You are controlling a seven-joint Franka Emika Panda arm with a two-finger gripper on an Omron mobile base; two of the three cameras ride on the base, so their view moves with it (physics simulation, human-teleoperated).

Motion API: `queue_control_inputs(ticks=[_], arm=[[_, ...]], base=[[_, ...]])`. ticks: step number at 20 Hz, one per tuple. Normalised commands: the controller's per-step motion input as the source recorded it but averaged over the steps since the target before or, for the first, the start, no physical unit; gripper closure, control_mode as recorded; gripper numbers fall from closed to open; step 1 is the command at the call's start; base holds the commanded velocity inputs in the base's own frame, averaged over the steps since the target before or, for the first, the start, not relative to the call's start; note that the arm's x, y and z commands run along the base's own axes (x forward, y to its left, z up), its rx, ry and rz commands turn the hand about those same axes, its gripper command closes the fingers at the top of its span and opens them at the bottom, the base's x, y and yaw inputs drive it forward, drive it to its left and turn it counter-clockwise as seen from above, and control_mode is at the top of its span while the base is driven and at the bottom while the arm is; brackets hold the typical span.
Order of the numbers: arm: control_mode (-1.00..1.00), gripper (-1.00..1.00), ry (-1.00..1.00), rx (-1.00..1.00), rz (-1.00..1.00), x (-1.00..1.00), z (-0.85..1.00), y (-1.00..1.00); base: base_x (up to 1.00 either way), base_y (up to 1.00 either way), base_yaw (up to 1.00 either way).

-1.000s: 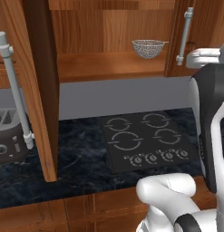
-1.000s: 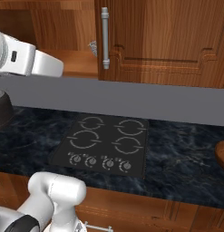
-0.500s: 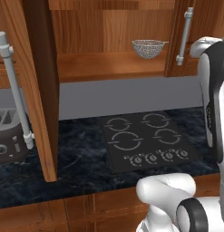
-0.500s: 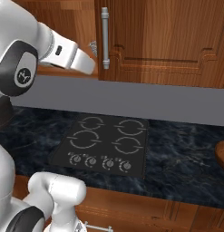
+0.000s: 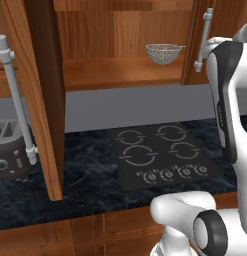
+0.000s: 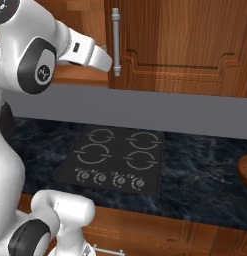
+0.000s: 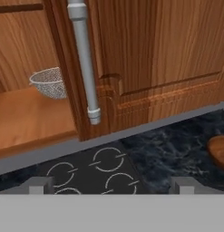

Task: Open the cabinet and setup a tea strainer by placing it in the bowl upright.

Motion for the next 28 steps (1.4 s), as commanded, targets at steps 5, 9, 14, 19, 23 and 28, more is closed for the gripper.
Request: queue_control_inputs(ticks=[5, 9, 14, 19, 23, 28], arm=[[-1.0, -1.0, 0.0, 0.0, 0.01, 0.6, 0.0, 0.0], [-1.0, -1.0, 0.0, 0.0, 0.02, 0.38, 0.0, 0.0], [-1.0, -1.0, 0.0, 0.05, 0.05, 0.4, -0.07, -0.2], [-1.0, -1.0, 0.0, 0.07, 0.08, 0.44, -0.17, -0.33], [-1.0, -1.0, 0.0, 0.0, 0.07, 0.25, -0.12, -0.04], [-1.0, -1.0, 0.0, 0.0, 0.0, 0.27, 0.0, 0.0]], base=[[0.0, 0.0, 0.0], [0.0, 0.0, 0.0], [0.0, 0.0, 0.0], [0.0, 0.0, 0.0], [0.0, 0.0, 0.0], [0.0, 0.0, 0.0]])
